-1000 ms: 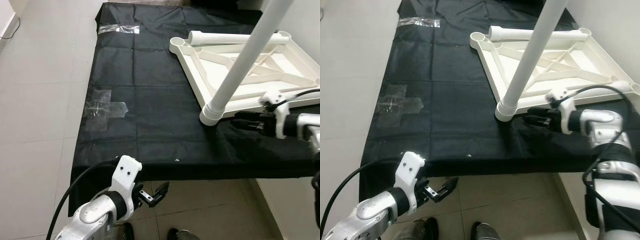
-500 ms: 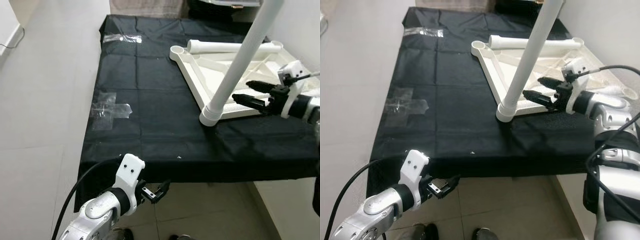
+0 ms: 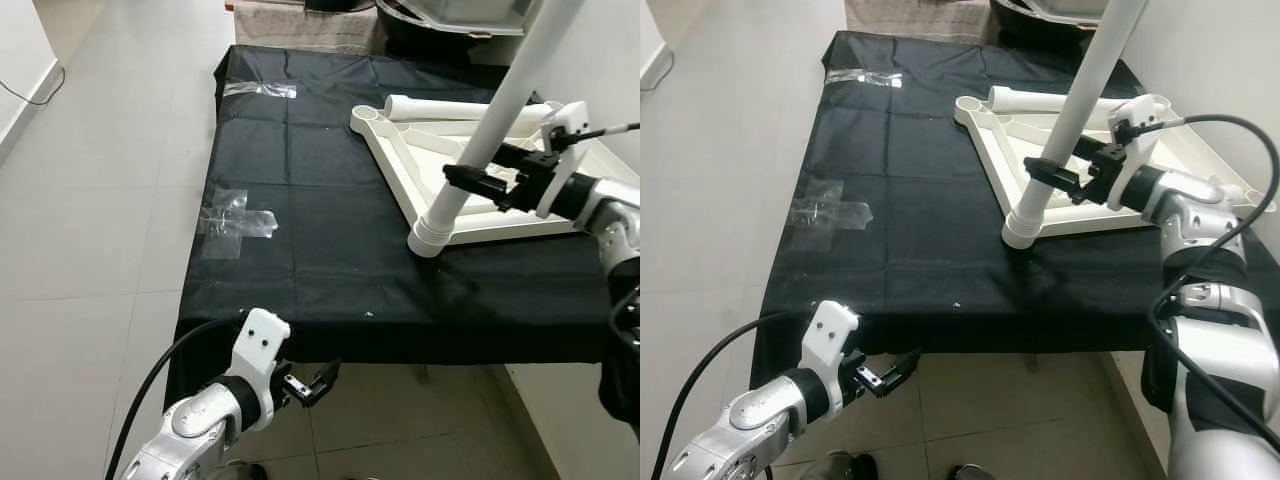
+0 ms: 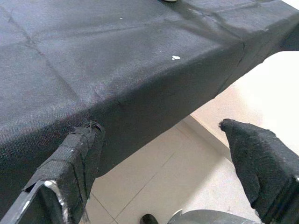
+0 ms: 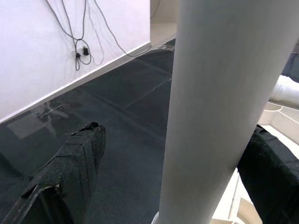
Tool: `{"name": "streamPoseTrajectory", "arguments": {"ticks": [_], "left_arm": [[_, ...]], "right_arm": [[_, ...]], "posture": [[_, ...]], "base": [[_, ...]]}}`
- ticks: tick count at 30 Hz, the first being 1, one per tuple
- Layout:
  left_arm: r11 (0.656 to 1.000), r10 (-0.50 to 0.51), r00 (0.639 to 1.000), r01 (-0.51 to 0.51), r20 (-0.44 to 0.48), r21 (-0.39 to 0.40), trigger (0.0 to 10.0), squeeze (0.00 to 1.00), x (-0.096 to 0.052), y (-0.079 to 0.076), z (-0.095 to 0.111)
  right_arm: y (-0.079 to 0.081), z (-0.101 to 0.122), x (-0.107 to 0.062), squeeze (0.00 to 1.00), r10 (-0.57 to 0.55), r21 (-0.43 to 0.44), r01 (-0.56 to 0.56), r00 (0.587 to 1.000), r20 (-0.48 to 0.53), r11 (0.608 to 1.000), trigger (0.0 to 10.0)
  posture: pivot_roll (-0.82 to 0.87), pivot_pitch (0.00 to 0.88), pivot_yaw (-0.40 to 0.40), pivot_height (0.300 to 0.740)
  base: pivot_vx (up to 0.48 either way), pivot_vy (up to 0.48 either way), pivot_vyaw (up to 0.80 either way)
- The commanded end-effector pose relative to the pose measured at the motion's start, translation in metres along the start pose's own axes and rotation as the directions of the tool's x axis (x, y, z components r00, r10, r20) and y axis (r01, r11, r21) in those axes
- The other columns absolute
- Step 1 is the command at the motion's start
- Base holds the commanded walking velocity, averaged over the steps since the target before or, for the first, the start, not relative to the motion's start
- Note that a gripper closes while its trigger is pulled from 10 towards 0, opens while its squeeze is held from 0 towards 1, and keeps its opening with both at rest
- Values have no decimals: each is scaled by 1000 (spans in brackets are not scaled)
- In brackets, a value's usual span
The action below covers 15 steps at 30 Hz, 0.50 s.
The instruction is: Building children table
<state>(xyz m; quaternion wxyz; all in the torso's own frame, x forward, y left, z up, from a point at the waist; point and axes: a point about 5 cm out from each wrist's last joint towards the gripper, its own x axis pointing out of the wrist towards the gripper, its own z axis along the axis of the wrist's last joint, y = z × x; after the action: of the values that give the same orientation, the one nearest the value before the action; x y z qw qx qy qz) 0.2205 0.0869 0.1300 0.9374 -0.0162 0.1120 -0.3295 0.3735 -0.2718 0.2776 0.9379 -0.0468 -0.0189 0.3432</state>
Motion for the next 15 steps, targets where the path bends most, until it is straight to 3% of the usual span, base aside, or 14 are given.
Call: {"name": "streamPoseTrajectory", "arguments": {"ticks": [1, 6, 7, 15], "left_arm": [[1000, -14, 1000, 14, -6, -9, 10000, 0, -1, -4, -3], [1000, -13, 1000, 13, -7, -9, 10000, 0, -2, -4, -4], [1000, -13, 1000, 13, -6, -8, 10000, 0, -3, -4, -4], [1000, -10, 1000, 10, -8, -8, 10000, 0, -6, -4, -4]], "right_arm": [[1, -5, 7, 0, -45, 20, 44, 999, 15, 999, 10000], [1, -11, 14, 0, -120, 20, 120, 993, 8, 993, 10000], [1, -15, 19, 0, -176, 34, 176, 984, 16, 984, 0], [6, -27, 34, 0, -348, 122, 339, 935, 68, 933, 0]], "posture": [[102, 131, -109, 740], [105, 136, -110, 740], [108, 141, -109, 740], [107, 150, -110, 740]], "base": [[0, 0, 0], [0, 0, 0], [0, 0, 0], [0, 0, 0]]}}
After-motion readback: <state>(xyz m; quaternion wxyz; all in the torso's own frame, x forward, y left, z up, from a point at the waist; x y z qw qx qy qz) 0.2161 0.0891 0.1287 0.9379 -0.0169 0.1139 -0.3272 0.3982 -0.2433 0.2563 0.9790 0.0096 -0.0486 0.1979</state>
